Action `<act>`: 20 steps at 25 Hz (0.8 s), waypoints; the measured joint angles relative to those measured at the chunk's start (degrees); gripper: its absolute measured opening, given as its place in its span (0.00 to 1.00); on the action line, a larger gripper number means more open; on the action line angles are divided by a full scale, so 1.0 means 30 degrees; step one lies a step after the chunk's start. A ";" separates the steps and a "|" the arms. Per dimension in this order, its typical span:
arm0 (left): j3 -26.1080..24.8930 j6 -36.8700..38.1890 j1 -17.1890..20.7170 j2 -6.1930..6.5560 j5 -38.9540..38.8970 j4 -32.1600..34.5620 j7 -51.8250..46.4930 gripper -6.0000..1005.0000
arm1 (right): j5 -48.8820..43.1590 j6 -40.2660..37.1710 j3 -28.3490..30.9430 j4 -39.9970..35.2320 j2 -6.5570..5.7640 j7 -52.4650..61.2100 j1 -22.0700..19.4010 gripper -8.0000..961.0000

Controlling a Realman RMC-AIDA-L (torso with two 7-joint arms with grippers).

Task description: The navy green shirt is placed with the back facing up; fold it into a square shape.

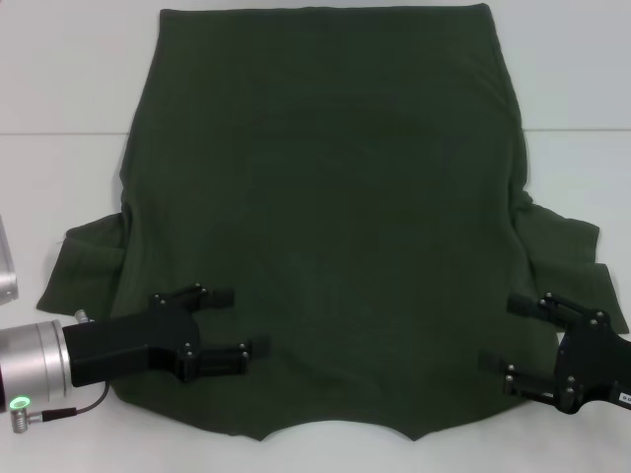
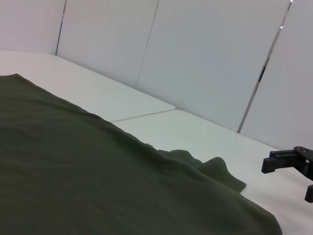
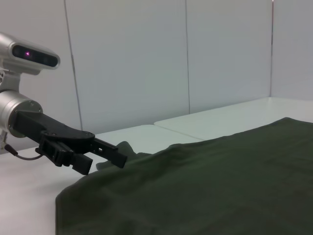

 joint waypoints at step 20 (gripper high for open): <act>-0.1788 -0.0342 -0.0834 0.1084 -0.0582 -0.0336 -0.8783 0.92 | 0.0002 -0.0076 0.0002 0.0059 0.0029 0.0453 -0.0004 0.89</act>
